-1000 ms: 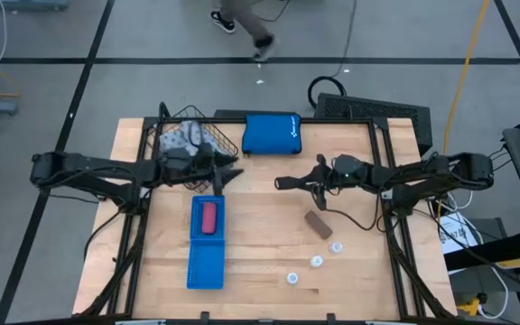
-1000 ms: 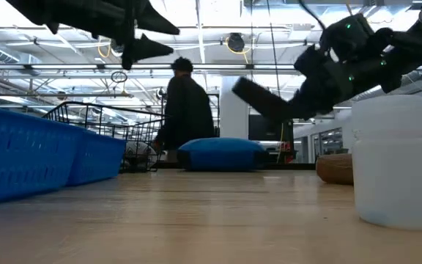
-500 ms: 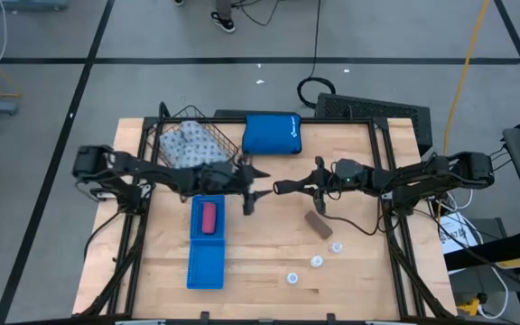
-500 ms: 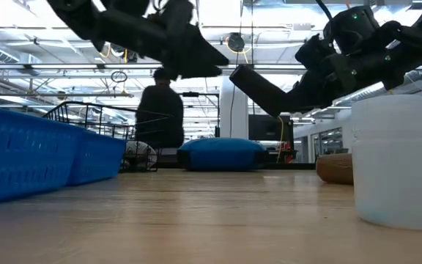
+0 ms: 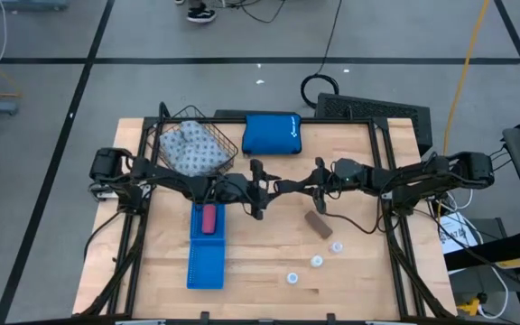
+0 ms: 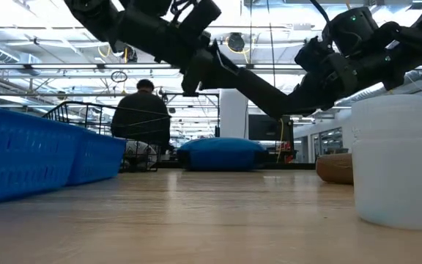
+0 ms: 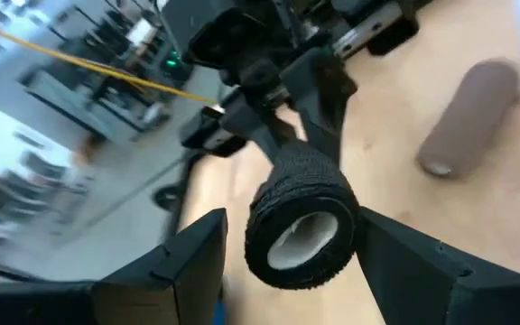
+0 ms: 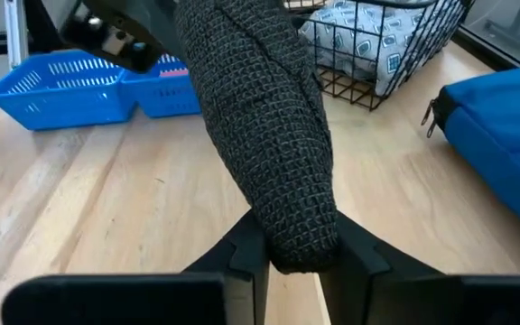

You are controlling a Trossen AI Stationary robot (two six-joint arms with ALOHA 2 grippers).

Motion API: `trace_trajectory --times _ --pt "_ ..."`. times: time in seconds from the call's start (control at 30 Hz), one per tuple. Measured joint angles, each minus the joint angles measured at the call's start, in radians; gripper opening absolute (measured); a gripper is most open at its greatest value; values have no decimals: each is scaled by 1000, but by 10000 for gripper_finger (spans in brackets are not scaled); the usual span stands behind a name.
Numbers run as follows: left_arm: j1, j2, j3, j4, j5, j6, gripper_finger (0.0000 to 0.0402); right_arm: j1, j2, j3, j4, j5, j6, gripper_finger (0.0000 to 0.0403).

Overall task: Pick & place medical supplies in basket/bin
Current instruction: Put the black bandage into the top blue bin

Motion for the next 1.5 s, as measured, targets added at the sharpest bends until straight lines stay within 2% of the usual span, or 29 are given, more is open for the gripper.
trace_trajectory --times 0.1,0.2,0.43,0.53,0.63,0.73,0.83,1.03,1.27,1.37,1.5 --pt "-10 1 0 39 -18 64 244 0 0 0 3 -22 5 61" --pt "-9 1 0 50 30 104 244 0 -1 0 3 -30 10 61" --pt "2 1 0 46 64 66 238 1 0 0 1 -29 24 60" --pt "5 1 0 42 94 66 208 1 0 0 2 -30 24 60" --pt "6 0 0 39 121 56 157 1 0 0 3 -34 24 60" --pt "13 0 0 36 125 3 105 1 0 0 2 -33 27 61" --pt "18 0 0 36 128 -77 74 1 0 0 2 -33 37 60" --pt "23 -6 0 22 135 -214 63 1 0 -1 2 -27 21 69" --pt "45 -86 -52 -22 148 -379 61 1 -62 2 -53 -20 -37 118" --pt "68 -128 -152 80 158 -447 60 1 -124 -2 -132 -21 -66 141" --pt "97 -167 -338 429 190 -556 60 1 -208 0 -220 -21 -89 164"
